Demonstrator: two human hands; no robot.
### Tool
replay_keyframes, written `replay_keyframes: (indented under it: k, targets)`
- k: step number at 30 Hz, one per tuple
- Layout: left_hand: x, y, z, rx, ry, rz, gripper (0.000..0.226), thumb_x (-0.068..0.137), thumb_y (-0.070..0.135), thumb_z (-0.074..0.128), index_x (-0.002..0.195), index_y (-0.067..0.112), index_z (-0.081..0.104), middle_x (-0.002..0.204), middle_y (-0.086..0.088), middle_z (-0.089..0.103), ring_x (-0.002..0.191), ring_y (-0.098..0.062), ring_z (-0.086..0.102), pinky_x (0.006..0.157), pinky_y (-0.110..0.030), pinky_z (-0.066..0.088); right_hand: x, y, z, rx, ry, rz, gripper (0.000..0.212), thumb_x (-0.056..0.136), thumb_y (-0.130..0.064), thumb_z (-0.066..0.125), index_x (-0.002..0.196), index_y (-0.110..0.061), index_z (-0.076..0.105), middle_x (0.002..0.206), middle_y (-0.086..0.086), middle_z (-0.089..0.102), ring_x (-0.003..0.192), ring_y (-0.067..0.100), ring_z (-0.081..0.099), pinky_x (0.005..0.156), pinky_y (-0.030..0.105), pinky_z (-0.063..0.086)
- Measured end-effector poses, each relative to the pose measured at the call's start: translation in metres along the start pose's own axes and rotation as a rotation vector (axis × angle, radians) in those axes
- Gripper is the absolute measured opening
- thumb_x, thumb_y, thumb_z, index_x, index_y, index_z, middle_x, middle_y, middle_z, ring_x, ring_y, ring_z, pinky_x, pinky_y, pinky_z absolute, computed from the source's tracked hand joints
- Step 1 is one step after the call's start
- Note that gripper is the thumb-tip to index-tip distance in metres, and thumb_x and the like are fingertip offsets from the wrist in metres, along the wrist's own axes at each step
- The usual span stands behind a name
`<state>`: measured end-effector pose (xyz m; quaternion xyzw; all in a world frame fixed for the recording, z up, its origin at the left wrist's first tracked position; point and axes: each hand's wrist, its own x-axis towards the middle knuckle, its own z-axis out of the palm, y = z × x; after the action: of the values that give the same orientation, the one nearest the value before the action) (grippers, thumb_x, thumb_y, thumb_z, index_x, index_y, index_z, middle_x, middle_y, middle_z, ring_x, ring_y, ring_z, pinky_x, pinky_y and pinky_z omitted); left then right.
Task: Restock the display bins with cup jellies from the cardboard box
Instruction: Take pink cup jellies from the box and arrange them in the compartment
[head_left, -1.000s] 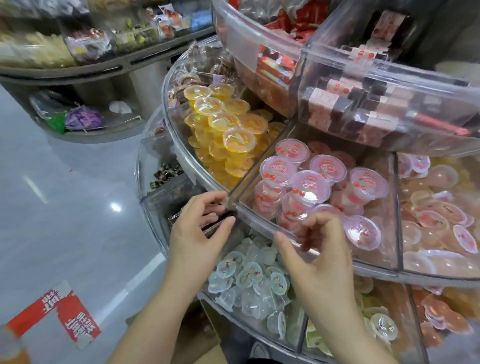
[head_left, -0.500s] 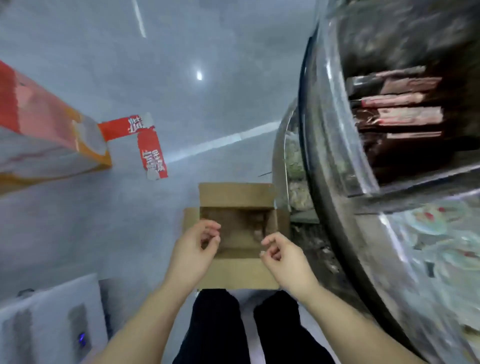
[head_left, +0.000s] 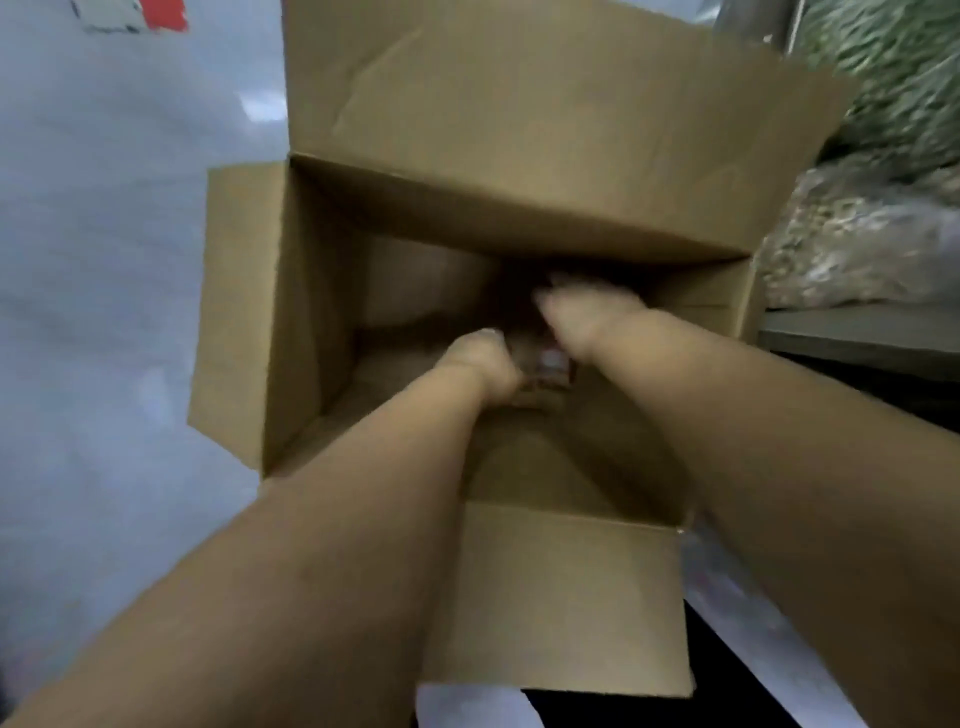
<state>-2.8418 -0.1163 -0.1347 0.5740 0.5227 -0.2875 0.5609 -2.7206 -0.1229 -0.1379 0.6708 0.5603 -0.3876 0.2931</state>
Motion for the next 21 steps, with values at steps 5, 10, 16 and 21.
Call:
replay_keyframes:
  k: [5,10,16,21]
  targets:
    - [0.059,0.016,0.043,-0.104,-0.091,-0.015,0.06,0.077,0.041,0.07,0.126,0.012,0.051,0.125,-0.009,0.056,0.112,-0.026,0.054,0.083,-0.027,0.042,0.043,0.026,0.021,0.148,-0.005,-0.054,0.047,0.102,-0.033,0.025,0.141,-0.009,0.035,0.149,0.012,0.035,0.135,0.026,0.034,0.109,0.031,0.024]
    - [0.064,0.011,0.054,0.061,-0.098,-0.022,0.066,0.071,0.038,0.077,0.126,0.01,0.053,0.128,-0.009,0.057,0.114,-0.026,0.055,0.089,-0.027,0.044,0.042,0.037,0.026,0.355,-0.019,0.074,0.038,0.099,-0.027,0.037,0.133,-0.014,0.047,0.144,0.011,0.042,0.13,0.027,0.039,0.106,0.032,0.026]
    - [0.009,-0.018,0.013,-0.079,0.025,-0.045,0.063,0.073,0.03,0.075,0.125,0.011,0.044,0.117,-0.009,0.059,0.108,-0.025,0.057,0.082,-0.026,0.044,0.003,0.03,0.025,0.366,-0.097,0.026,0.027,0.085,-0.018,0.064,0.111,-0.014,0.062,0.122,0.01,0.061,0.104,0.023,0.056,0.069,0.021,0.038]
    - [-0.107,-0.026,-0.026,-0.366,0.294,0.166,0.036,0.071,0.019,0.074,0.1,0.021,0.053,0.095,-0.005,0.056,0.087,-0.022,0.058,0.082,-0.029,0.048,-0.084,-0.007,0.01,1.146,0.075,0.2,0.033,0.079,-0.021,0.068,0.106,-0.012,0.052,0.107,0.012,0.063,0.093,0.022,0.06,0.079,0.029,0.043]
